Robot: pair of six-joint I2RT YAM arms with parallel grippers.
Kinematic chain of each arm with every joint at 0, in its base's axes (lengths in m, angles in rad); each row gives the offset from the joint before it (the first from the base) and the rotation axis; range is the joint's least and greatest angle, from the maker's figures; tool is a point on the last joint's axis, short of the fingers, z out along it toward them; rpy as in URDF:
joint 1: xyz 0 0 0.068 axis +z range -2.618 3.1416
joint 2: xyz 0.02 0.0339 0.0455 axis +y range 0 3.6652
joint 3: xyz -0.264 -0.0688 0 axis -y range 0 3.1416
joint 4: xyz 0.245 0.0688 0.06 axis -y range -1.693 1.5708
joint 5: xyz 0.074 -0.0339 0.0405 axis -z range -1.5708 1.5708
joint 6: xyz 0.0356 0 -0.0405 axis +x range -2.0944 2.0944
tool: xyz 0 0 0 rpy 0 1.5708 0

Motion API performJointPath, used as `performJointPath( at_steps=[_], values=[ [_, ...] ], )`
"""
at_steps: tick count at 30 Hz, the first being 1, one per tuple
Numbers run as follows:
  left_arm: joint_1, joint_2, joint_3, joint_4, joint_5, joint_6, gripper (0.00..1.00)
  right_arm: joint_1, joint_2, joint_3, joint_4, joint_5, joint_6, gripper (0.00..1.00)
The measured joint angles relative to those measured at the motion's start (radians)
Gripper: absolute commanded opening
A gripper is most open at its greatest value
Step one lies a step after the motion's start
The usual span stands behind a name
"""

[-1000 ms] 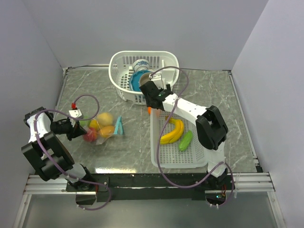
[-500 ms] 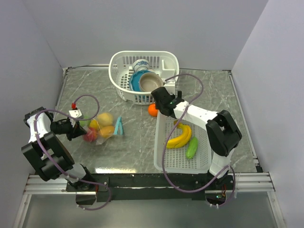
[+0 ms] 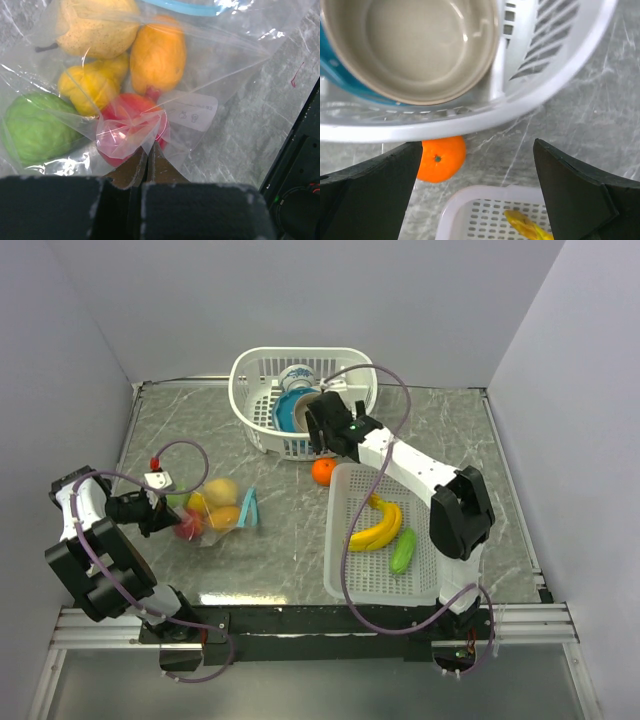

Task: Open the zip-top bag and remove the fake food

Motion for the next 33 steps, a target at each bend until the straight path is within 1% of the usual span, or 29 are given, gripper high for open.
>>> performJointPath(
  at_steps=[5, 9, 23, 33],
  values=[
    [0.018, 0.001, -0.007, -0.001, -0.011, 0.007, 0.01, 0.002, 0.024, 0.013, -0.035, -0.083, -0.083, 1.0],
    [0.026, 0.013, -0.007, -0.001, -0.01, 0.008, 0.01, 0.002, 0.047, 0.013, -0.075, -0.125, -0.117, 1.0],
    [0.039, 0.021, -0.007, -0.001, -0.011, 0.025, 0.01, -0.001, 0.161, 0.032, -0.114, -0.254, -0.173, 1.0],
    [0.045, 0.022, -0.007, -0.001, -0.011, 0.026, 0.01, 0.0, 0.177, 0.063, -0.152, -0.309, -0.176, 1.0]
  ],
)
